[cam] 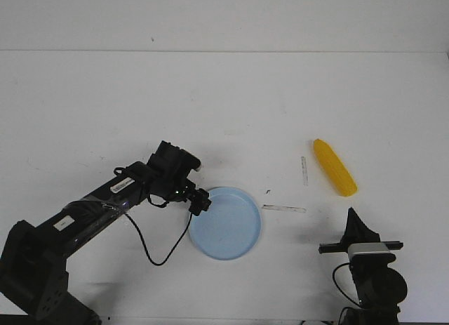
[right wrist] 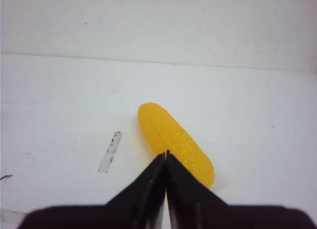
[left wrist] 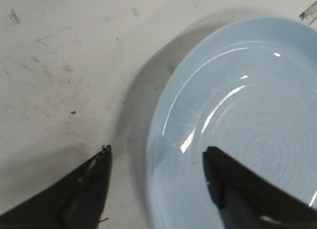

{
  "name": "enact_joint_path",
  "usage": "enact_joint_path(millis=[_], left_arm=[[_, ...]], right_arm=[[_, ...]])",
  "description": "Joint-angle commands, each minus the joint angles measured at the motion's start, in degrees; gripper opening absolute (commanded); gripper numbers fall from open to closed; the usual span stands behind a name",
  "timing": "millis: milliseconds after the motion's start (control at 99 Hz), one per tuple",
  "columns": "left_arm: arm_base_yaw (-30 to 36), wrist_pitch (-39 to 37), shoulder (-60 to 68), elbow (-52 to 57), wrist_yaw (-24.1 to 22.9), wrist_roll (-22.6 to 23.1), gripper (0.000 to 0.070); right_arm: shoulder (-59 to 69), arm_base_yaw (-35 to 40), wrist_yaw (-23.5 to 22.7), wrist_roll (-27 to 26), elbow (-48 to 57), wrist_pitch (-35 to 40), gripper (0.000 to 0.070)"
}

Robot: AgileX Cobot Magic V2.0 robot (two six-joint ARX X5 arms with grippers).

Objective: Place corn on plate with both arms

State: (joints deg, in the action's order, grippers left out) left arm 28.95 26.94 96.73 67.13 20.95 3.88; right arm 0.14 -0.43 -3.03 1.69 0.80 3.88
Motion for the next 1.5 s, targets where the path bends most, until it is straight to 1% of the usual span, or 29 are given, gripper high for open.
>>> enact_joint_path(millis=[0, 30, 71, 232, 414, 455, 515, 546, 627, 677, 788, 889, 930, 1011, 1061, 1122, 1142, 1152, 1203, 1253, 1354, 1455, 1486], left_arm=[[0.26, 0.72, -0.85, 0.94, -0.81, -0.48, 0.0615], [0.2, 1.03, -1.55, 0.94, -1.68, -0.48, 0.0663], [0.09, 1.46, -2.75, 0.94, -3.23, -0.48, 0.07], [-0.61, 1.42, -9.9, 0.94, -10.86, -0.46, 0.07], [-3.41, 0.98, -21.05, 0.94, -18.91, 0.0, 0.0687], [-4.35, 0.72, -23.67, 0.94, -20.13, 0.28, 0.0686], [-6.12, 0.13, -27.58, 0.92, -20.55, 2.32, 0.0682], [-7.13, -0.07, -29.44, 0.85, -20.55, 3.43, 0.0667], [-10.4, 0.0, -34.16, 0.09, -20.5, 5.44, 0.0556], [-12.76, 0.04, -37.05, -1.09, -20.48, 5.97, 0.0515], [-18.73, 0.0, -44.17, -6.08, -19.82, 7.39, 0.0515], [-23.28, 0.02, -50.47, -11.15, -19.65, 7.04, 0.0512], [-24.85, 0.07, -53.27, -13.31, -19.65, 6.78, 0.0499], [-27.19, -0.02, -58.84, -17.35, -19.67, 5.25, 0.041], [-28.26, -0.02, -62.07, -19.58, -19.69, 4.15, 0.0333], [-29.27, 0.04, -65.83, -21.86, -19.8, 2.82, 0.0224], [-29.62, 0.04, -67.3, -22.69, -20.13, 2.1, 0.0177], [-29.68, 0.04, -67.58, -22.84, -20.22, 1.92, 0.0168], [-30.12, 0.13, -70.31, -24.35, -21.75, -0.39, 0.0078], [-30.23, 0.28, -72.19, -25.31, -23.12, -2.03, 0.0031], [-30.23, 1.05, -74.93, -26.47, -24.94, -3.17, 0.0024], [-30.21, 1.97, -75.45, -26.49, -25.07, -3.52, 0.0023], [-30.18, 2.12, -75.45, -26.49, -25.05, -3.67, 0.0013]], right_arm=[[-0.07, 0.0, 0.0, -0.39, -0.07, -0.44, 0.0002], [-0.07, 0.0, 0.0, -0.39, -0.07, -0.44, 0.0001], [-0.07, 0.0, 0.0, -0.39, -0.07, -0.44, 0.0002], [-0.07, 0.0, -0.02, -0.42, -0.07, -0.48, 0.0002], [-0.07, 0.0, -0.02, -0.39, -0.07, -0.52, 0.0002], [-0.07, 0.0, -0.02, -0.39, -0.07, -0.61, 0.0001], [-0.07, 0.0, -0.02, -0.37, -0.07, -0.92, 0.0002], [-0.07, 0.0, -0.02, -0.37, -0.07, -1.09, 0.0001], [-0.07, 0.0, 0.0, -0.35, -0.07, -1.16, 0.0001], [-0.07, 0.0, -0.02, -0.35, -0.07, -1.14, 0.0001], [-0.07, 0.0, -0.02, -0.42, -0.07, -1.22, 0.0001], [-0.07, 0.0, -0.02, -1.4, -0.07, -1.33, 0.0001], [-0.07, 0.0, 0.02, -2.16, -0.07, -1.33, 0.0002], [-0.07, 0.0, 0.02, -2.38, -0.07, -1.33, 0.0002], [-0.07, 0.0, 0.02, -2.56, -0.04, -1.36, 0.0002], [-0.07, 0.0, 0.04, -3.48, 0.02, -1.36, 0.0002], [-0.07, 0.0, 0.04, -3.61, 0.07, -1.38, 0.0001], [-0.07, 0.0, 0.04, -3.63, 0.09, -1.4, 0.0002], [-0.07, 0.0, 0.04, -3.63, 0.46, -1.38, 0.0001], [-0.07, 0.0, 0.04, -3.63, 1.11, -1.4, 0.0001], [-0.07, 0.0, 0.48, -3.61, 3.52, -1.38, 0.0001], [-0.04, 0.0, 2.19, -3.23, 8.02, -1.4, 0.0001], [-0.02, 0.0, 2.51, -2.82, 9.77, -1.4, 0.0001]])
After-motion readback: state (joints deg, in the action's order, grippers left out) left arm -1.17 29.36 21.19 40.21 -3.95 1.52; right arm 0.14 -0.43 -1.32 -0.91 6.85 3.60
